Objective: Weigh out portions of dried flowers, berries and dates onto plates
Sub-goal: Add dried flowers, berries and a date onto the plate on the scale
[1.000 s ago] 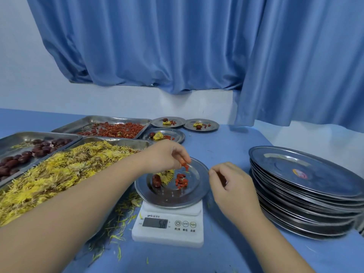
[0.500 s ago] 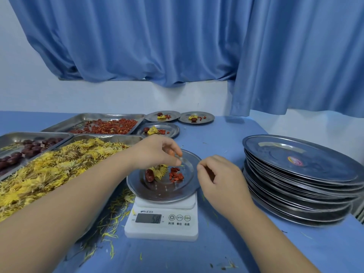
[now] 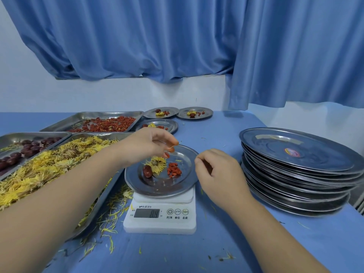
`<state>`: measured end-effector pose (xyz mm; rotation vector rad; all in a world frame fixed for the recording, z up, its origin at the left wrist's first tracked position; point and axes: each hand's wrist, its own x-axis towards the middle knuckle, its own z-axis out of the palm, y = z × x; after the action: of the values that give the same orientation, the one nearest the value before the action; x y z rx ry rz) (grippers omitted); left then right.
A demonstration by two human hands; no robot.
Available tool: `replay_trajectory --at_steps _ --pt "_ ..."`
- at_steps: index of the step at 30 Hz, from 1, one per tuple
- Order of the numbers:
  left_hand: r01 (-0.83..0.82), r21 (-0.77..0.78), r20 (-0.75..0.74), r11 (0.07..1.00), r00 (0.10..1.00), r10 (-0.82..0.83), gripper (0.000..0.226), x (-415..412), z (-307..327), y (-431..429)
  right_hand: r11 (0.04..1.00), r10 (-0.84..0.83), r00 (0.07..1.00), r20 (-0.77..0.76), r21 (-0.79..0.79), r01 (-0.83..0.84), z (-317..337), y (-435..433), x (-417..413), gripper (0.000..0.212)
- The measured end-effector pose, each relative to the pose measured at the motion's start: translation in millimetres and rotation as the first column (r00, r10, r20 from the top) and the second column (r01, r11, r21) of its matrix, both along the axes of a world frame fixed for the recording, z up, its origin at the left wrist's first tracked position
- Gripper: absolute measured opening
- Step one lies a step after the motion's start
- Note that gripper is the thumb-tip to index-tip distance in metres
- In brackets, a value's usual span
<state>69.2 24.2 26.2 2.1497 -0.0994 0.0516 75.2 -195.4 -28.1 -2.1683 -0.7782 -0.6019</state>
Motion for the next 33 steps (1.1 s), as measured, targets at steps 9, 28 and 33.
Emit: replay_trajectory --at_steps 9,28,33 --pt "-0.086 0.197 0.108 0.977 0.992 0.065 0.019 -3.7 -5.3 -12.6 1.0 -0.004 1.0 0.017 0.009 0.003 -1.2 0.0 1.6 0.016" --pt "-0.161 0.237 0.24 0.958 0.965 0.103 0.017 -54.9 -21.5 4.8 1.0 0.0 1.0 0.015 0.012 0.0 -5.4 -0.9 4.6 0.017" --pt "-0.241 0.037 0.284 0.97 0.933 0.221 0.014 -62.5 -30.7 8.8 1.0 0.009 0.999 0.046 0.025 -0.01 -7.8 1.1 4.5 0.019"
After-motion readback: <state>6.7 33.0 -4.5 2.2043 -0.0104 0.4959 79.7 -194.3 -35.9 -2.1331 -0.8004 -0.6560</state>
